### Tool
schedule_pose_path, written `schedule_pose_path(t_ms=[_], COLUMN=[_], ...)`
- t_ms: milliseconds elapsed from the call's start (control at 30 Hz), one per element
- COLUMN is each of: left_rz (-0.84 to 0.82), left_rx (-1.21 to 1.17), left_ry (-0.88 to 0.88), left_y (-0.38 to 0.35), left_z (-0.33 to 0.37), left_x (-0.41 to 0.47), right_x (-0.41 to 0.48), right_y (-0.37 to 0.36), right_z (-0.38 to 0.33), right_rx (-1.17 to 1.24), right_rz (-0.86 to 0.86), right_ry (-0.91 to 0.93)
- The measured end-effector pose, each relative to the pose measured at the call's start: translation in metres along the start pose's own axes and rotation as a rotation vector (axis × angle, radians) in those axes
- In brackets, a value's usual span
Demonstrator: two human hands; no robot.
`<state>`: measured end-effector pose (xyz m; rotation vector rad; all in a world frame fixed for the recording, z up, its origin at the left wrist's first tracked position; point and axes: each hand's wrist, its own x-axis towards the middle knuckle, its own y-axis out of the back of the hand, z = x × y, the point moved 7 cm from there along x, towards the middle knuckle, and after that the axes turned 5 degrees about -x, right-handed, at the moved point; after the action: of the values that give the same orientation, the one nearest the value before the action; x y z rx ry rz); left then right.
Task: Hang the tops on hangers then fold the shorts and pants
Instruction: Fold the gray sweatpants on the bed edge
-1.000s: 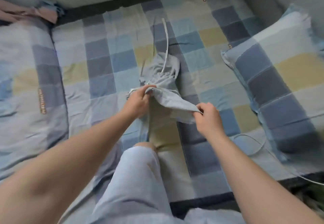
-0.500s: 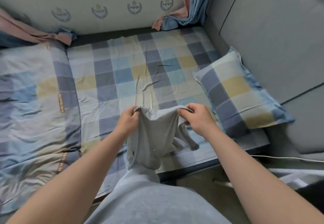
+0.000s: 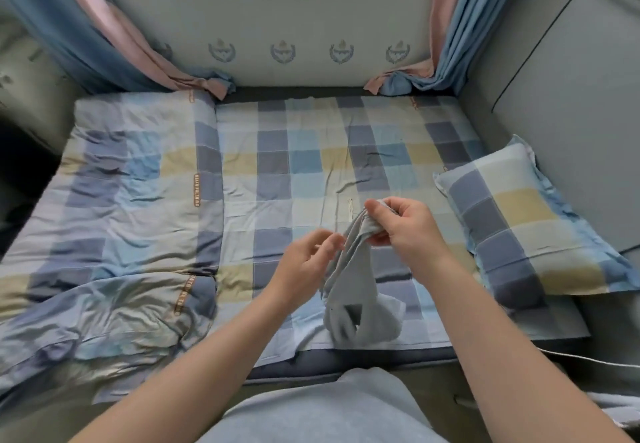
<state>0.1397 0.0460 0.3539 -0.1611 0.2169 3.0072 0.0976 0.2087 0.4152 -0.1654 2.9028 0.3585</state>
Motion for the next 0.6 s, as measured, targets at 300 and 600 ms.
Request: schedule_pose_path(t_ms=[300, 600], left_rz=[0.154, 0.373], left_rx=[0.320, 0.332], left_ry=[0.053, -0.125], left_y=[0.024, 0.054], left_z=[0.003, 0.091], left_x=[-0.005, 0.050], right_x=[0.005, 0.042], right_y=[-0.004, 0.040], right_z=[-0.025, -0.030], right_rx=[0.242, 0.555], right_rz=[0.011, -0.039], right_ry=[-0.011, -0.140])
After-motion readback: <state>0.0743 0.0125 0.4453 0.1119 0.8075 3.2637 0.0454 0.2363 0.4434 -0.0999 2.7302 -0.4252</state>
